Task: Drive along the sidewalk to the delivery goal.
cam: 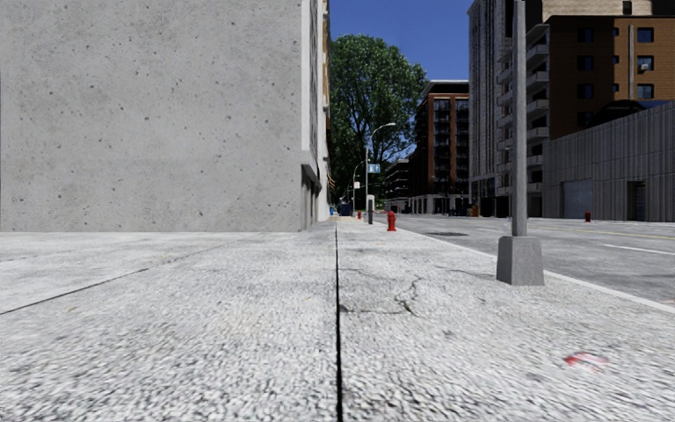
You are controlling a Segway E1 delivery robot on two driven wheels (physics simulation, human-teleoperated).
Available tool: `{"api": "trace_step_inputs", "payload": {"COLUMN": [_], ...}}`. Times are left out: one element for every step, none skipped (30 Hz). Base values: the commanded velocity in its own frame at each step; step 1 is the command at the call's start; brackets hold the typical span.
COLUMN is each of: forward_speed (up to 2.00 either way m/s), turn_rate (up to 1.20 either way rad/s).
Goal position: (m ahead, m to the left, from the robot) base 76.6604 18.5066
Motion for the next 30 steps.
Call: {"api": "trace_step_inputs", "payload": {"forward_speed": [2.0,2.0,2.0,2.0,2.0,2.0,2.0,2.0,2.0,2.0,2.0,2.0,2.0,2.0,2.0,2.0,2.0,2.0,2.0,2.0,2.0,2.0,2.0,2.0,2.0,2.0,2.0,2.0,2.0,2.0], "turn_rate": [0.0,0.0,0.0,0.0,0.0,0.0,0.0,0.0,0.0,0.0,0.0,0.0,0.0,0.0,0.0,0.0,0.0,0.0,0.0,0.0,0.0,0.0,0.0,0.0,0.0,0.0,0.0,0.0,0.0,0.0]}}
